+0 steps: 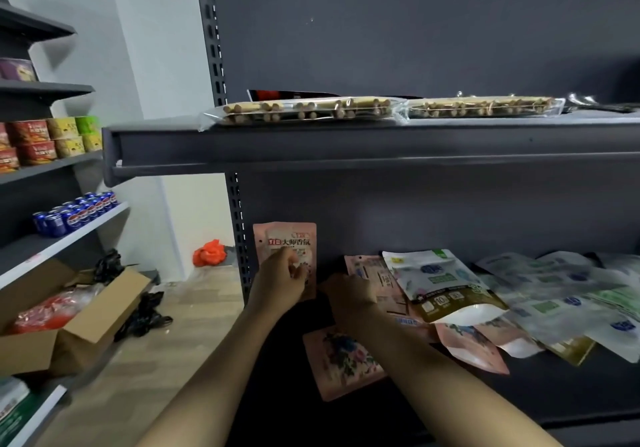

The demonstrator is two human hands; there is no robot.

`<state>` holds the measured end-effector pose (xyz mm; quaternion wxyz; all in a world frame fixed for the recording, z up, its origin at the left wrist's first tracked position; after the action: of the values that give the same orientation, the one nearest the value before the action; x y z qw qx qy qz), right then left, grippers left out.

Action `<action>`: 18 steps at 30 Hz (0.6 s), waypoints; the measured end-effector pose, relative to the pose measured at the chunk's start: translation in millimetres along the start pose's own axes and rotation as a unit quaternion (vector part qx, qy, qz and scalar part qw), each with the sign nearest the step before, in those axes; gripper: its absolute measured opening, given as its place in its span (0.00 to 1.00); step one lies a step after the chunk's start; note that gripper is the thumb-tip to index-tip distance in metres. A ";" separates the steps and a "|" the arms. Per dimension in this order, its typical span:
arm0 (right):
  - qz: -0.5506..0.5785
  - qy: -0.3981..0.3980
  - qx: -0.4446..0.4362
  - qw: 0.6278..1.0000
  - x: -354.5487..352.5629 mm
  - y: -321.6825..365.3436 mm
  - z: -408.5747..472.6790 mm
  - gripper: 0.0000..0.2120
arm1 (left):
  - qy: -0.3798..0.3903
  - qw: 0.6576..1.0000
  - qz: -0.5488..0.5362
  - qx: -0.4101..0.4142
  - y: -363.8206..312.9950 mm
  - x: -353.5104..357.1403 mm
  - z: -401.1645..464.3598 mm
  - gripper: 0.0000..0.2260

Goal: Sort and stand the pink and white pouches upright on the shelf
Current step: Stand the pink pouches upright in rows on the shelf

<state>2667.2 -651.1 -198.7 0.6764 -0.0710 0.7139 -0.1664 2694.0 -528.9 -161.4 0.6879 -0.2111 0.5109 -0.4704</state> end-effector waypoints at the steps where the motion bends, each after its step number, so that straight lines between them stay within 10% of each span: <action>1: 0.025 -0.011 0.015 1.000 -6.2 -5.3 -3.7 0.19 | 0.008 1.000 -0.004 0.000 2.4 -0.9 -1.0 0.09; 10: 0.270 -0.083 0.181 0.942 -55.7 -83.6 -26.5 0.14 | 0.072 0.997 -0.027 0.009 1.3 -6.6 -11.2 0.07; 18: 0.257 -0.152 0.088 0.950 -88.0 -132.0 -40.6 0.09 | 0.101 0.982 -0.097 0.124 -57.4 -6.8 -23.8 0.06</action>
<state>2617.2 -740.0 -70.6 0.8006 0.1504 0.5789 -0.0360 2647.5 -545.3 -123.0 0.6048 -0.1247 0.4923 -0.6134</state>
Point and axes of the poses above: each hand's wrist, its own z-axis towards the middle knuckle, its own x-axis out of the palm, y = z × x, the point moved 6 cm from there along z, towards the middle knuckle, and after that the axes turned 14 degrees about -z, right-handed, at the moved point
